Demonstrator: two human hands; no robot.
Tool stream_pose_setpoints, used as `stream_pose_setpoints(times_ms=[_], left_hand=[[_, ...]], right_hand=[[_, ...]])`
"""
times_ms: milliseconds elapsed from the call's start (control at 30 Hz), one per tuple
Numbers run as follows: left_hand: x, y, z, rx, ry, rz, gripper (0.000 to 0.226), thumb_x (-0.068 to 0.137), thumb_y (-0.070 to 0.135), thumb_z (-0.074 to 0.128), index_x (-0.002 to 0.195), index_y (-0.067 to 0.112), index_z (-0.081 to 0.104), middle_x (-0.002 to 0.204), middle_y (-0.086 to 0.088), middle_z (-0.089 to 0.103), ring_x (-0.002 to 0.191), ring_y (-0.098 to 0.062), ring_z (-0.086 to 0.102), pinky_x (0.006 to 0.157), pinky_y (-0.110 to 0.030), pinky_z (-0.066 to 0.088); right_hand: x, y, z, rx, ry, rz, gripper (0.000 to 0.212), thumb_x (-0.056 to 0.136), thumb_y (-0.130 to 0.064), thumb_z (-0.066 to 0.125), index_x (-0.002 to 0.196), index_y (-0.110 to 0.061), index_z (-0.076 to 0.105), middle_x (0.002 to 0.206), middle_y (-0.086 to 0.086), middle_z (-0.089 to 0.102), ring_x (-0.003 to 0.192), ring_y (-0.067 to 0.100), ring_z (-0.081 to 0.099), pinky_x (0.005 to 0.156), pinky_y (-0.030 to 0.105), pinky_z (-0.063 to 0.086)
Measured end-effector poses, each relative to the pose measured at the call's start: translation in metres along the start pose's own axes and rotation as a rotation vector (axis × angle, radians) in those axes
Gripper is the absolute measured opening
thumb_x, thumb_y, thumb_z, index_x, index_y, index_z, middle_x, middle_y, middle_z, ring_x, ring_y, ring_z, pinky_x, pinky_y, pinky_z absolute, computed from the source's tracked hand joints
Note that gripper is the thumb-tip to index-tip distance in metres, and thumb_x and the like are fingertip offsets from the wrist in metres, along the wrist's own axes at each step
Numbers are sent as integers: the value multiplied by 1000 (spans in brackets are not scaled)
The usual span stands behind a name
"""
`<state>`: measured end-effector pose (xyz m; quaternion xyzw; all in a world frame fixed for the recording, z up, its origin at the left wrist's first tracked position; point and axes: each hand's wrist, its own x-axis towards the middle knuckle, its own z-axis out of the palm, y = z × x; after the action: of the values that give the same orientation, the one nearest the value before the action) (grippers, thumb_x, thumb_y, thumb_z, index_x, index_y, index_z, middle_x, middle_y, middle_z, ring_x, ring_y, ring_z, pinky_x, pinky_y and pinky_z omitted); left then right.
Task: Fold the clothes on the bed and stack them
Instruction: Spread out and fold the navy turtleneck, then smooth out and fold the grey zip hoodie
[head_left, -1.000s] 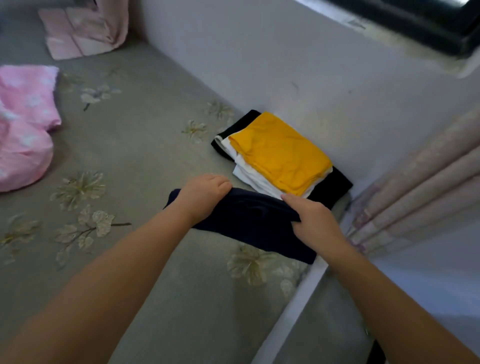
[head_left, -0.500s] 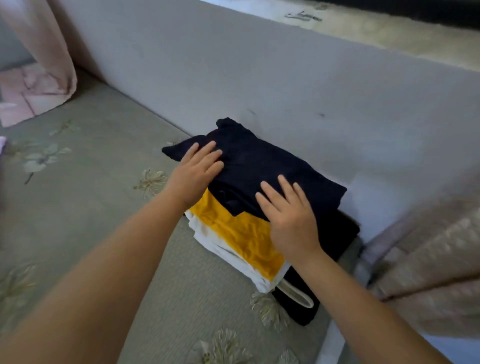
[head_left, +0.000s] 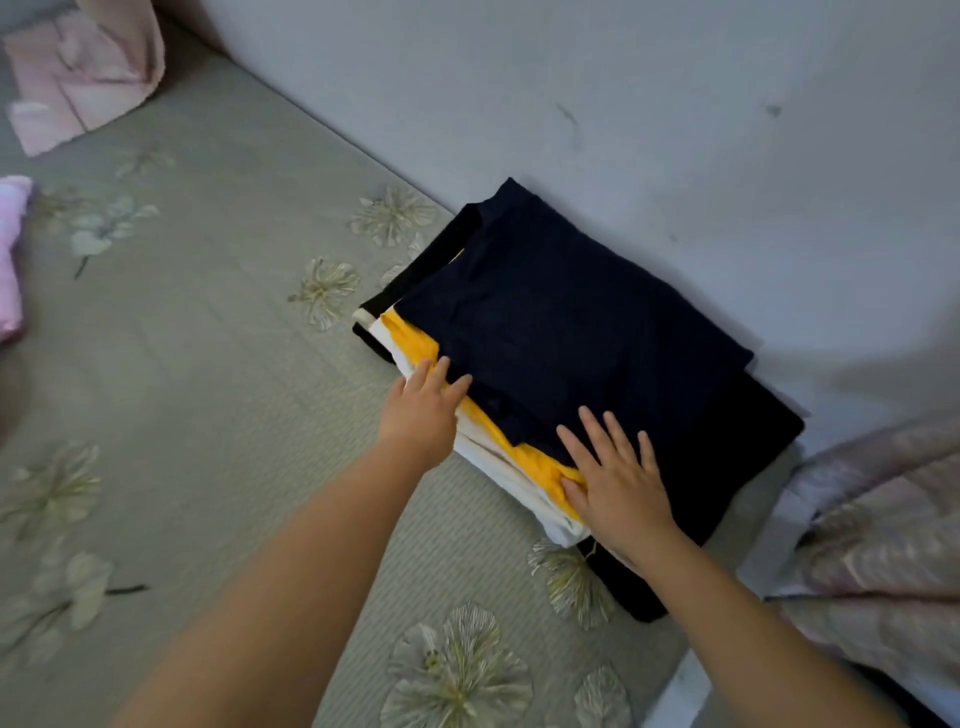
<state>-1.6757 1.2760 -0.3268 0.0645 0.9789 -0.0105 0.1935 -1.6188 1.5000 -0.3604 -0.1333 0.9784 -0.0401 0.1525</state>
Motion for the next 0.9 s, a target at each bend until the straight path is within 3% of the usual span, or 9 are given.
stream_pose_setpoints(times_ms=[100, 267, 333, 400, 467, 600, 667, 733, 900], left_hand=[[-28, 1, -10, -72, 138, -23, 46, 100, 32, 28, 144, 21, 21, 155, -3, 10, 143, -24, 2, 113, -37, 12], [-117, -22, -35, -150, 266, -65, 44, 99, 27, 31, 142, 19, 27, 153, -3, 19, 142, -21, 9, 113, -34, 9], [-159, -44, -45, -148, 289, -138, 46, 99, 28, 30, 144, 19, 23, 154, -4, 17, 142, -21, 8, 113, -35, 8], [-206, -69, -54, -135, 329, -226, 46, 99, 28, 29, 144, 20, 22, 154, -4, 14, 142, -21, 6, 113, -36, 6], [-260, -97, -63, -123, 384, -318, 47, 99, 30, 30, 144, 22, 23, 154, -3, 14, 142, -22, 5, 113, -37, 6], [-389, -150, -73, -85, 482, -477, 47, 97, 32, 32, 143, 26, 24, 154, 0, 16, 142, -20, 8, 112, -36, 10], [-462, -170, -74, -67, 530, -513, 46, 97, 32, 32, 142, 26, 28, 153, 0, 19, 141, -20, 12, 111, -34, 12], [-535, -185, -70, -73, 604, -510, 43, 95, 30, 37, 137, 24, 37, 148, -1, 30, 138, -18, 20, 107, -30, 17], [-696, -220, -52, -81, 602, -582, 45, 95, 33, 38, 138, 24, 36, 149, 0, 30, 138, -21, 22, 107, -30, 21]], right_hand=[[-4, -19, -25, -33, -67, 68, 58, 96, -50, 22, 147, -29, 2, 156, -1, -7, 143, 22, -4, 114, 47, 3], [-28, -91, -84, -95, 123, -42, 56, 97, -46, 26, 146, -21, 18, 155, 3, 12, 142, 24, 10, 112, 46, 14], [-42, -140, -113, -47, 205, -158, 52, 94, -38, 43, 141, -16, 35, 150, 9, 29, 139, 30, 24, 110, 49, 21], [-65, -195, -139, -9, 374, -304, 47, 76, -25, 72, 118, -6, 61, 126, 18, 57, 117, 39, 52, 93, 58, 40], [-97, -250, -161, 3, 443, -395, 45, 63, -19, 83, 101, -2, 70, 108, 20, 67, 99, 41, 63, 78, 60, 47], [-181, -346, -183, 42, 525, -534, 45, 62, -18, 83, 100, 0, 69, 106, 22, 67, 98, 43, 62, 78, 62, 46], [-232, -388, -187, 60, 553, -564, 45, 74, -21, 74, 114, -2, 63, 122, 21, 59, 116, 41, 53, 95, 60, 36], [-282, -426, -183, 71, 488, -544, 49, 91, -30, 50, 135, -10, 44, 146, 12, 36, 137, 30, 27, 112, 45, 15], [-395, -530, -172, 120, 476, -581, 51, 94, -37, 38, 141, -17, 32, 151, 2, 25, 141, 18, 17, 111, 37, 12]])
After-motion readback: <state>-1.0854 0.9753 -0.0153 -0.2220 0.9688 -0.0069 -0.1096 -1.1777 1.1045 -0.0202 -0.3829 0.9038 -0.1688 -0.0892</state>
